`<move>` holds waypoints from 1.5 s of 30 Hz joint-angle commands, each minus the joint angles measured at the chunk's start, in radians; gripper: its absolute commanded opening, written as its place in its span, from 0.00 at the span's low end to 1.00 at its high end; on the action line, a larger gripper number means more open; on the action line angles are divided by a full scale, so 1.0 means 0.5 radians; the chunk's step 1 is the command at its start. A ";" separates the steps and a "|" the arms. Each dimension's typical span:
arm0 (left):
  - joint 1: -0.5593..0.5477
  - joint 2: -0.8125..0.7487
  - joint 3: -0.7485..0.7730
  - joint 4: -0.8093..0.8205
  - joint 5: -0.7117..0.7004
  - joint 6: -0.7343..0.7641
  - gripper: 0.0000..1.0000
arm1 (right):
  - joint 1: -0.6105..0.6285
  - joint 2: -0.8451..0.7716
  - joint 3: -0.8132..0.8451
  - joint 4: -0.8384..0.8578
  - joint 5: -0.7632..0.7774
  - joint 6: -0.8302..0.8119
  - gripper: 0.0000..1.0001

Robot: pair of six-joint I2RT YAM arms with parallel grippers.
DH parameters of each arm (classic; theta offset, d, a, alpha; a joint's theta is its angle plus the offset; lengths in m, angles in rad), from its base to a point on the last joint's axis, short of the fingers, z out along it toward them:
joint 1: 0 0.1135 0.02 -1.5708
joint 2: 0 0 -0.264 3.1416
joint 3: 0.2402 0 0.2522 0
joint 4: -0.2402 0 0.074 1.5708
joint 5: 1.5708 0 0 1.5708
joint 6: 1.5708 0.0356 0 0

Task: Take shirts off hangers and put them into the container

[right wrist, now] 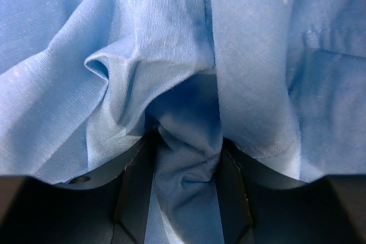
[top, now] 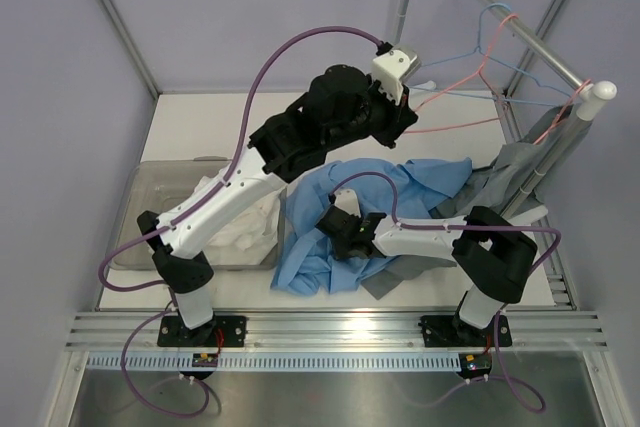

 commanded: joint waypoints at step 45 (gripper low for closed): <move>0.087 -1.963 -1.705 -1.050 -1.644 -0.840 0.72 | -0.387 0.253 3.089 -1.080 -0.248 -1.049 0.00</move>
